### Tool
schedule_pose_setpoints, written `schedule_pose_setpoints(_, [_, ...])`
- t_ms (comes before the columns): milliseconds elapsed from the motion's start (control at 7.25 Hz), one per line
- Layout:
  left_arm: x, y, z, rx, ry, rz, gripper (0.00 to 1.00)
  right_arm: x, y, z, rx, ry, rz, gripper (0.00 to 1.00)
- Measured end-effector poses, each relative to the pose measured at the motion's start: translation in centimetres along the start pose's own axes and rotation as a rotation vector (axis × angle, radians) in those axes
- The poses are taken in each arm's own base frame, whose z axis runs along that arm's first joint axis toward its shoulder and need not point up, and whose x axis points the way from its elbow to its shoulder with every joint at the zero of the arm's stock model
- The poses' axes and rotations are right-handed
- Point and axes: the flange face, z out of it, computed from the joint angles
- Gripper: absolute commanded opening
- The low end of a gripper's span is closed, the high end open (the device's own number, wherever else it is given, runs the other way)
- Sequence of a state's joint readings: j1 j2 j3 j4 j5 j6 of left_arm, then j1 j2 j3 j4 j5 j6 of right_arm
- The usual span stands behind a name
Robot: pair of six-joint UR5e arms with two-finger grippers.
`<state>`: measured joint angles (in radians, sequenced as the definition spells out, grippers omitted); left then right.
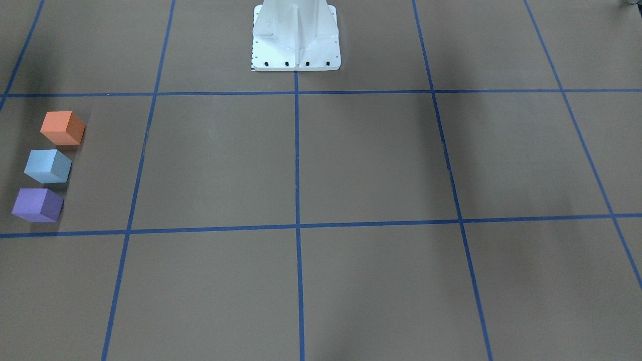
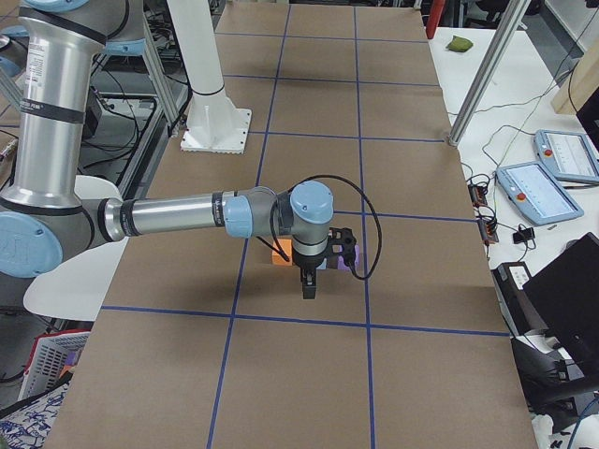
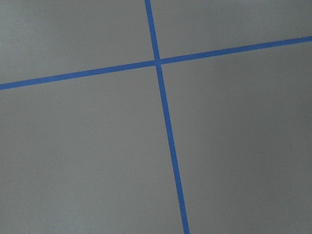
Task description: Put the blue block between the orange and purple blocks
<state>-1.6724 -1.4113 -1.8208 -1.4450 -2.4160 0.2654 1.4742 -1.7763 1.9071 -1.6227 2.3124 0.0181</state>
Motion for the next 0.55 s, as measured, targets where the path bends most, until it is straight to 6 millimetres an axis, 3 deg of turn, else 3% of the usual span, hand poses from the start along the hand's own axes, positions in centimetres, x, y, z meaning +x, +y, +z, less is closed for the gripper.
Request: schedule_pose_setpoints(552, [-0.03, 0.01, 0.03, -0.001, 0.0, -0.002, 1.0, -0.15, 0.0, 0.0, 0.0, -0.015, -0.003, 1.0])
